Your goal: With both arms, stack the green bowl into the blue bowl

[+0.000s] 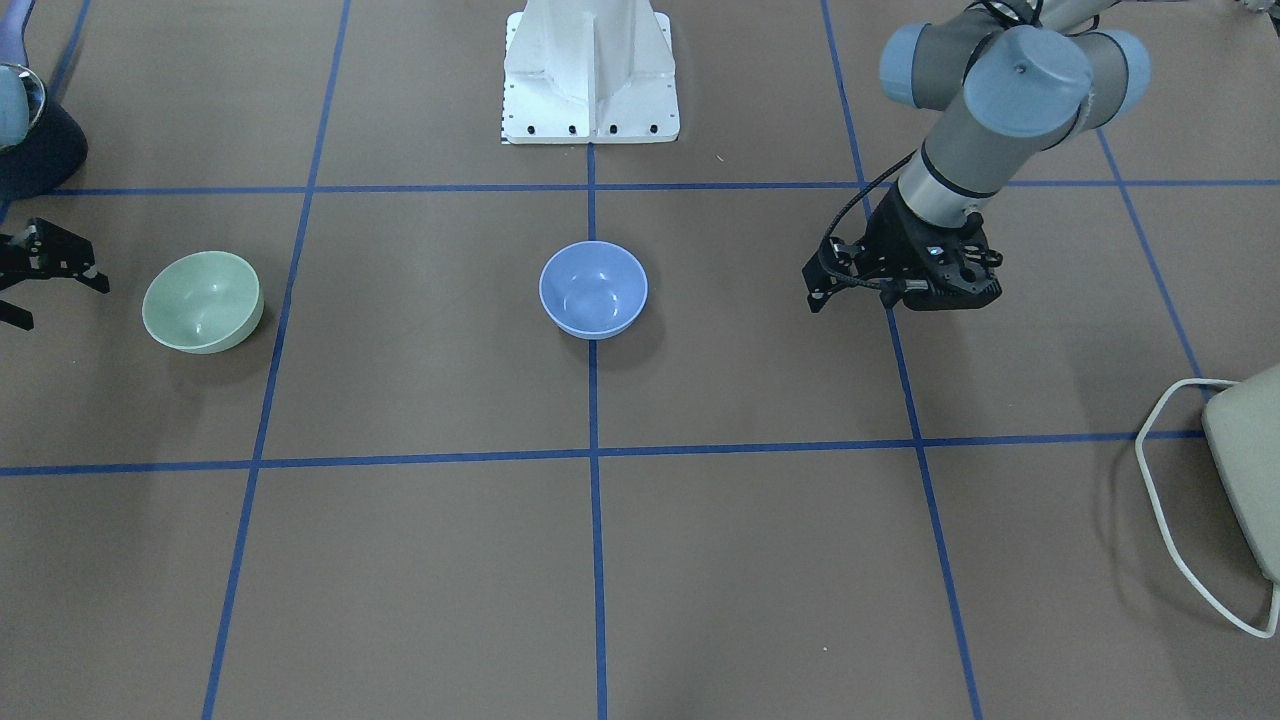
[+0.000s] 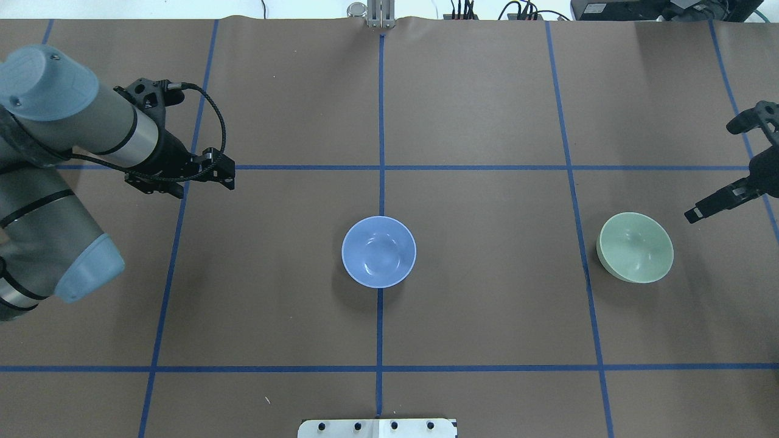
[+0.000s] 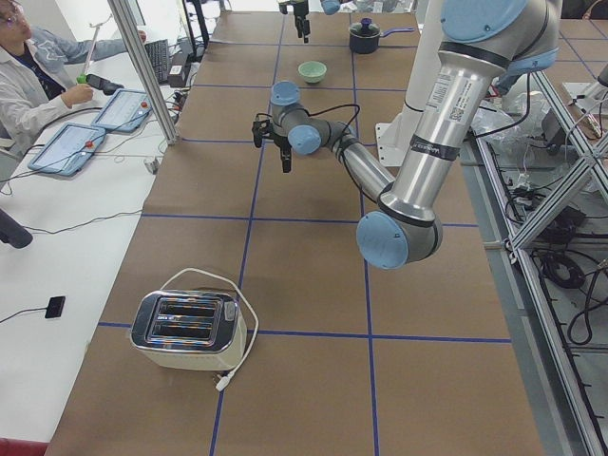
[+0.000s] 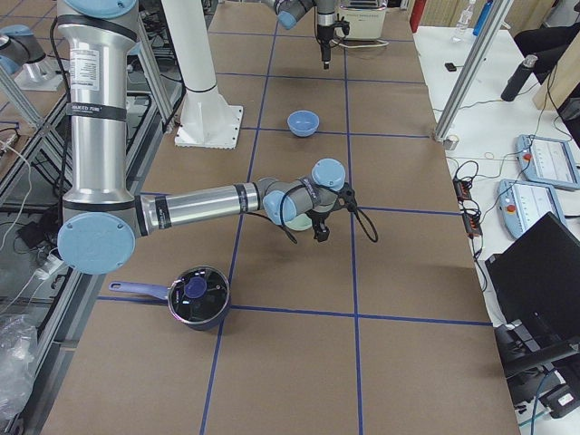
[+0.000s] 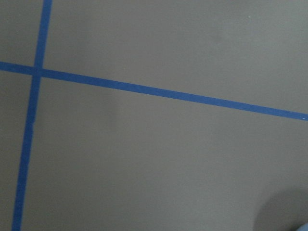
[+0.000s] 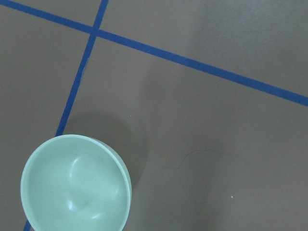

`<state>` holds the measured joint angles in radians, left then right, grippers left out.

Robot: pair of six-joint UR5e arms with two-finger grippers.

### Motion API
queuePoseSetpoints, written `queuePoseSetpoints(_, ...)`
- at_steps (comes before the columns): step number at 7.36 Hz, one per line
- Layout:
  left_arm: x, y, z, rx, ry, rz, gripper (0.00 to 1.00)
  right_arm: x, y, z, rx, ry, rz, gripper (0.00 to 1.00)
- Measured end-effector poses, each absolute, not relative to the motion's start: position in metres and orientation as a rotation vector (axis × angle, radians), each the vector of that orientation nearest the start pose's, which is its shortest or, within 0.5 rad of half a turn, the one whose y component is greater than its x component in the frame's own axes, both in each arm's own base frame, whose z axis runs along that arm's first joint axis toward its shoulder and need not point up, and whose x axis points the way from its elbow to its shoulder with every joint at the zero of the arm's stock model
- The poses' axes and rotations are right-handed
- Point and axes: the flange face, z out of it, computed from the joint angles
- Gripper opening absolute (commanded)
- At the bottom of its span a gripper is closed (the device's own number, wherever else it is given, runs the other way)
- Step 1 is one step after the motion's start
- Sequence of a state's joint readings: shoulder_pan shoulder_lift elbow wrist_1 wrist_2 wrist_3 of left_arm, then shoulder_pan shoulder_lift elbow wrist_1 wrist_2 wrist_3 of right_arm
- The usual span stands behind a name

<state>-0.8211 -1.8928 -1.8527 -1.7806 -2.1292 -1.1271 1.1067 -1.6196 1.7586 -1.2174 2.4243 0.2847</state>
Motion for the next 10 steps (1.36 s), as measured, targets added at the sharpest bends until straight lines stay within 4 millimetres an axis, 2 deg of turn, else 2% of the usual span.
queuePoseSetpoints(2, 0.315, -0.484, 0.358, 0.069, 0.914, -0.085, 0.97, -0.197, -0.452, 0.541, 0.137, -0.943, -0.372, 0.83)
queuePoseSetpoints(3, 0.303, -0.483, 0.372, 0.079, 0.897, -0.065, 0.97, -0.205, -0.449, 0.544, 0.134, -0.937, -0.375, 0.77)
queuePoseSetpoints(4, 0.296, -0.482, 0.381, 0.084, 0.885, -0.050, 0.96, -0.211, -0.447, 0.546, 0.137, -0.928, -0.381, 0.76)
queuePoseSetpoints(8, 0.291, -0.482, 0.388, 0.088, 0.875, -0.041, 0.96, -0.228, -0.442, 0.558, 0.140, -0.902, -0.408, 0.75)
queuePoseSetpoints(9, 0.291, -0.482, 0.389, 0.088, 0.875, -0.040, 0.96, -0.232, -0.441, 0.560, 0.138, -0.895, -0.411, 0.58)
queuePoseSetpoints(10, 0.291, -0.482, 0.389, 0.088, 0.875, -0.040, 0.96, -0.234, -0.441, 0.560, 0.137, -0.893, -0.414, 0.46)
